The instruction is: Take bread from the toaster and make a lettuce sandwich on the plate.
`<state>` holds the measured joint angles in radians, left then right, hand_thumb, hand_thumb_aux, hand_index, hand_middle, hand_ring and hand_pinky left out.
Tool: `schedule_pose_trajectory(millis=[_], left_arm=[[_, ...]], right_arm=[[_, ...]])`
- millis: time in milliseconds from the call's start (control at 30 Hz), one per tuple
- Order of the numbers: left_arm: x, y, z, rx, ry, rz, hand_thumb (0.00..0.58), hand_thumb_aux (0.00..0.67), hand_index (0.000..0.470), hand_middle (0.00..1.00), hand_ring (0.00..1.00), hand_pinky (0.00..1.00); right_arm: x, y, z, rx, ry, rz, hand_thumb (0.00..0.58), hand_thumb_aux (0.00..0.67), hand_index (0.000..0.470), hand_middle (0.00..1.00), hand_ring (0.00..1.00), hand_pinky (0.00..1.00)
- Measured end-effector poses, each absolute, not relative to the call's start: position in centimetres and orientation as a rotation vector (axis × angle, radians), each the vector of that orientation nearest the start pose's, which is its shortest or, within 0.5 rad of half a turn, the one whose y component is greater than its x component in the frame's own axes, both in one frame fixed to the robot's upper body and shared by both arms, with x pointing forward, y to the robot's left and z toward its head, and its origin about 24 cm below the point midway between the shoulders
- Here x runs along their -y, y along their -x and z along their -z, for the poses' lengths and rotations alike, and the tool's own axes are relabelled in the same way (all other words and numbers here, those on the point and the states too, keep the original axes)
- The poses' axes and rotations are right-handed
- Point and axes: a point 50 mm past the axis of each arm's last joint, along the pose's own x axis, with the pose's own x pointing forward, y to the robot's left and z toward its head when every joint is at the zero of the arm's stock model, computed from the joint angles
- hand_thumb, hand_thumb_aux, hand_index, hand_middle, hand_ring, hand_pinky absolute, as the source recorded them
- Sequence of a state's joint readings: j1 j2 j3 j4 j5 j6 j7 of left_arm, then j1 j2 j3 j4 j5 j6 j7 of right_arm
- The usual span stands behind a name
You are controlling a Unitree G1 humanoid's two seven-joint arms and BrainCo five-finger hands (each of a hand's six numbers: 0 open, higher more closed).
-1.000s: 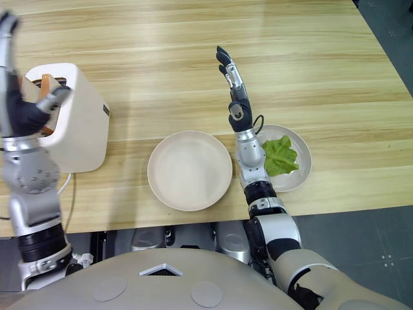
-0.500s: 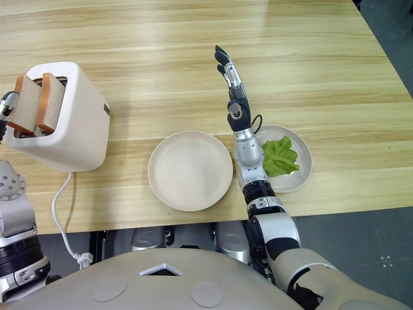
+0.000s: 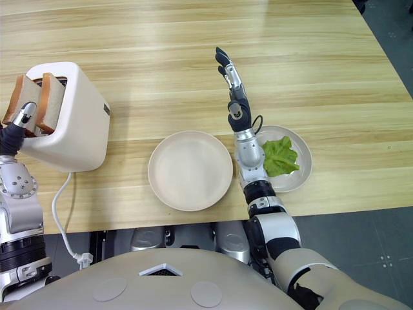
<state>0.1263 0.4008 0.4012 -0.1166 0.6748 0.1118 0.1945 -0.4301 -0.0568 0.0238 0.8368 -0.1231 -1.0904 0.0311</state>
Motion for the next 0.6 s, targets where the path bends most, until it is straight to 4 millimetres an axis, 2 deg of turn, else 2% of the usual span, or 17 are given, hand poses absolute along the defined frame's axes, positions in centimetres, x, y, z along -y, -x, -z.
schedule_pose_trajectory(millis=[433,467,500,533,600], left_arm=[[-32.78,-20.29,-9.67,-0.067,-1.091,-0.665,0.0,0.0,0.0,0.0,0.0,0.0],[-32.79,-20.31,-9.59,-0.069,-1.085,-0.666,0.179,0.113,0.078,0.0,0.0,0.0],[-32.74,-20.34,-9.5,-0.069,-1.084,-0.663,0.535,0.483,0.332,0.0,0.0,0.0],[-32.69,-20.37,-9.43,-0.071,-1.083,-0.66,0.58,0.67,0.46,0.0,0.0,0.0],[-32.56,-20.45,-9.3,-0.072,-1.082,-0.652,0.58,0.67,0.46,0.0,0.0,0.0]], right_arm=[[11.96,-29.32,-6.65,0.671,0.166,-0.257,0.0,0.0,0.0,0.0,0.0,0.0],[11.95,-29.32,-6.65,0.672,0.167,-0.257,0.0,0.0,0.0,0.0,0.0,0.0],[11.95,-29.3,-6.65,0.673,0.168,-0.257,0.0,0.0,0.0,0.0,0.0,0.0],[11.93,-29.29,-6.65,0.674,0.169,-0.258,0.0,0.0,0.0,0.0,0.0,0.0],[11.89,-29.28,-6.65,0.676,0.173,-0.261,0.0,0.0,0.0,0.0,0.0,0.0]])
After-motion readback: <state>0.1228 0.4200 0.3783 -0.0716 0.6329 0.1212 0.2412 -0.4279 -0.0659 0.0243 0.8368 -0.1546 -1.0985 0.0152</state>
